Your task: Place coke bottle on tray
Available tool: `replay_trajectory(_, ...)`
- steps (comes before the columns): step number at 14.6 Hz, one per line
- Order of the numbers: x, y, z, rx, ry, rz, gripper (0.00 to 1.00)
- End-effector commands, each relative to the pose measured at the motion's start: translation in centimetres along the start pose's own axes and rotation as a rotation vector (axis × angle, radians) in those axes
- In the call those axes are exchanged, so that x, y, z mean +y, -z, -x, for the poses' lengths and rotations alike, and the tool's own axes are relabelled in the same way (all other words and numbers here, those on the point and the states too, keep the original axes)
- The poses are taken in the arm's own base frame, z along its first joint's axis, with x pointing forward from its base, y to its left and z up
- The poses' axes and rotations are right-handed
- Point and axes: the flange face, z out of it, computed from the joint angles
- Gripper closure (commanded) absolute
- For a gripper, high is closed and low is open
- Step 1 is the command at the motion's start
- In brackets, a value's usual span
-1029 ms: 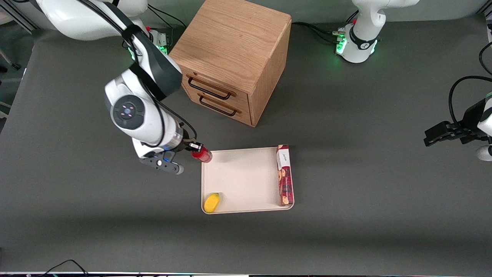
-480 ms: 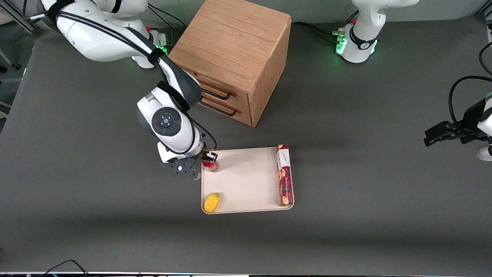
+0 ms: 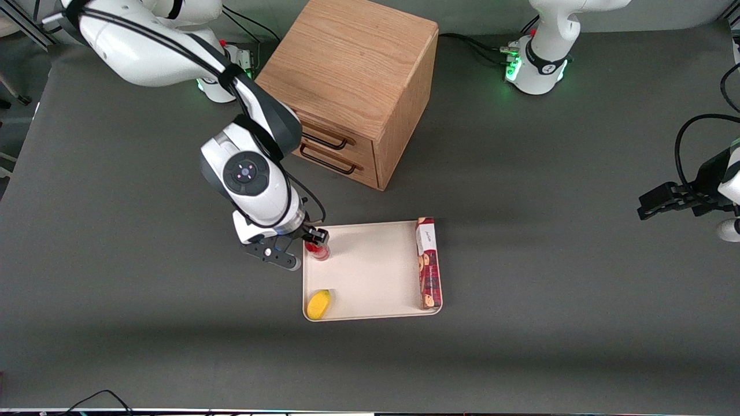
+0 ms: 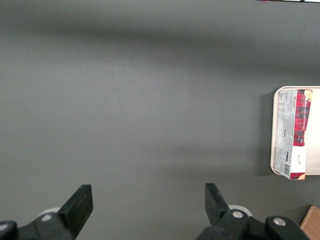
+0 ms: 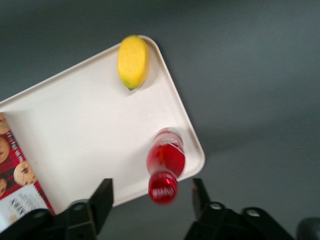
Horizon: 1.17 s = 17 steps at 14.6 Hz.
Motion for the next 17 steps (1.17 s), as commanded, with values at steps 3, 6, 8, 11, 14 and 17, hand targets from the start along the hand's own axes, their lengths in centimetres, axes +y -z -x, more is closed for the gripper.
replay_trajectory(3,7.7,18.6,3.3,0.033,0.215,0.058,0.0)
replay_trajectory(6,17.5,25.8,2.6,-0.024,0.278,0.047,0.0)
replay_trajectory(8,23.4,27.3,2.3,-0.041,0.319,0.057,0.0)
replay_trajectory(11,30.7,25.3,2.0,-0.049,0.298,0.067,0.0)
replay_trajectory(14,34.5,22.8,2.3,-0.009,0.278,0.018,0.0)
replay_trajectory(17,34.1,23.6,2.2,-0.01,0.272,-0.003,0.0)
